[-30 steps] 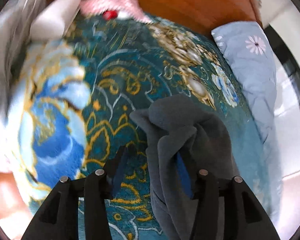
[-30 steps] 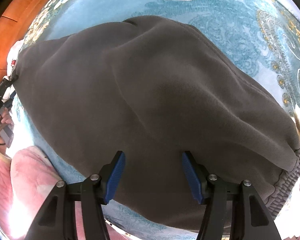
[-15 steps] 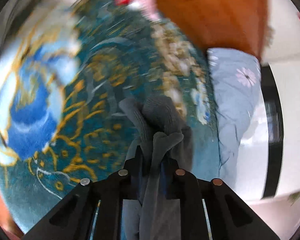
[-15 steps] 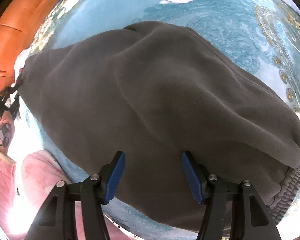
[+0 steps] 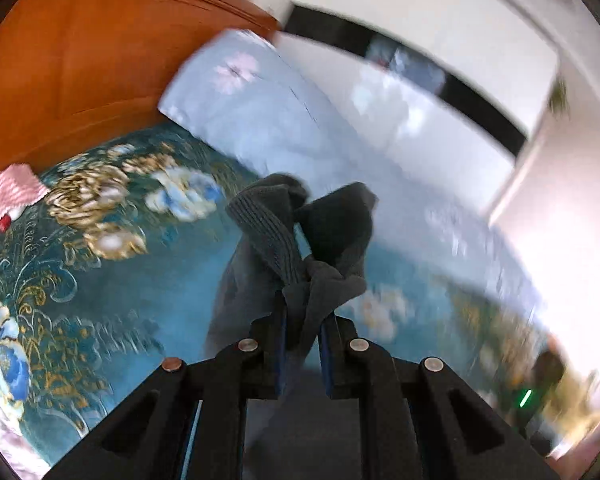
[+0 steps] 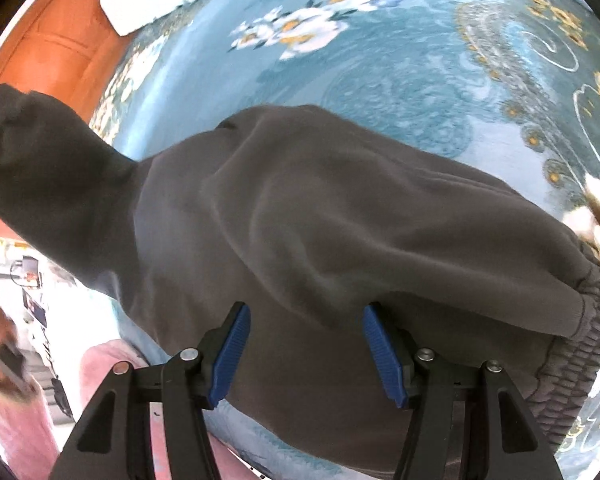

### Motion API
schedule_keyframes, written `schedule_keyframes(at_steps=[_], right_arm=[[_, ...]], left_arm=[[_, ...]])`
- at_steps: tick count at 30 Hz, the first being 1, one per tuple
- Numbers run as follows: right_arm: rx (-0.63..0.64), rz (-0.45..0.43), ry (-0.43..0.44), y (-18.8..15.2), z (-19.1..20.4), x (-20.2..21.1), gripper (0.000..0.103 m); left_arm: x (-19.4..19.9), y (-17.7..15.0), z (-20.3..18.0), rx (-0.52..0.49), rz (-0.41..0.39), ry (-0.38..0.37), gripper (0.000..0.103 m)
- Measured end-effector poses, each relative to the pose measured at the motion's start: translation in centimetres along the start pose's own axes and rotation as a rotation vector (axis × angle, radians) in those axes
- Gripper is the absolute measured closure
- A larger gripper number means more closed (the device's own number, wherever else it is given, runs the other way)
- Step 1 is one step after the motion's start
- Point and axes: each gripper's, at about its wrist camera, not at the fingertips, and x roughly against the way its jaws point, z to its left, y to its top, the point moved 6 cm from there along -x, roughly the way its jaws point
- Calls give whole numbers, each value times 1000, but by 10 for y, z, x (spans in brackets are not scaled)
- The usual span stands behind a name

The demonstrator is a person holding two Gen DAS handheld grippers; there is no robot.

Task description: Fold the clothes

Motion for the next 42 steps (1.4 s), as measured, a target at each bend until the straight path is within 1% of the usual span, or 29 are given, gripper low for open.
schedule_keyframes(at_steps=[1,2,4,5,6,8,9,10,11,12,13,15,16,17,18,19,21,22,24,26,27,29,31,33,35,37,38,40,42], right_arm=[[-8,-7,7,1,-5,3,40],[-12,-12,12,-5,4,3,40],[-11,-22,18,-25,17,11,40],[-9,-29,21,-37,20,7,40],[-11,-35,25,-40,20,8,40],[-14,-47,34,-44,17,11,40],[-18,-51,40,-46,4,19,40],[-22,-55,47,-47,-6,25,40],[-26,-59,51,-50,-4,22,40],[-27,-63,56,-54,-6,22,40],[-27,-66,59,-57,-5,21,40],[-25,-71,62,-64,14,14,40],[-23,-73,63,-65,24,8,40],[-21,-76,64,-66,33,3,40],[-20,-78,65,-66,43,-2,40],[-21,-79,69,-58,56,-9,40],[-26,-82,76,-42,80,-23,40],[-31,-85,79,-40,87,-28,40],[-47,-91,100,-39,95,-29,40],[-63,-94,162,-38,98,-25,40],[-58,-90,205,-39,103,-24,40],[-49,-81,291,-41,114,-24,32],[-39,-60,368,-43,130,-29,32],[-28,-50,416,-41,147,-35,32],[-14,-64,438,-33,161,-37,32],[-1,-48,414,-22,171,-48,32],[6,-40,401,-17,175,-53,32],[-16,-17,360,-10,178,-67,32],[-90,4,370,-6,174,-79,32]], left_arm=[[-9,-16,-15,-23,43,1,89],[-16,-31,-28,-52,83,6,89],[-28,-60,-51,-119,159,21,89],[-33,-74,-63,-153,197,28,89],[-38,-88,-74,-186,236,36,89],[-46,-105,-91,-265,290,72,89],[-47,-112,-97,-307,309,96,88],[-47,-115,-99,-329,321,111,87],[-48,-116,-99,-339,332,120,85],[-48,-117,-98,-339,342,132,79],[-48,-118,-98,-334,352,144,77],[-48,-120,-97,-324,369,171,65],[-46,-121,-99,-323,370,179,62],[-43,-122,-101,-324,370,183,54],[-39,-123,-105,-322,365,173,42],[-36,-124,-110,-325,360,155,39],[-30,-123,-120,-340,352,117,38],[-28,-120,-121,-331,344,98,38],[-23,-114,-118,-296,325,61,38],[-19,-107,-111,-240,306,33,38],[-21,-102,-93,-162,307,48,38],[-30,-94,-49,26,324,110,38],[-34,-98,-4,221,345,170,39],[-37,-108,35,360,364,208,39],[-41,-124,53,419,407,235,39],[-47,-140,67,467,454,259,39],[-49,-146,74,512,470,249,39],[-48,-148,82,568,461,242,39],[-46,-150,90,612,443,245,39]])
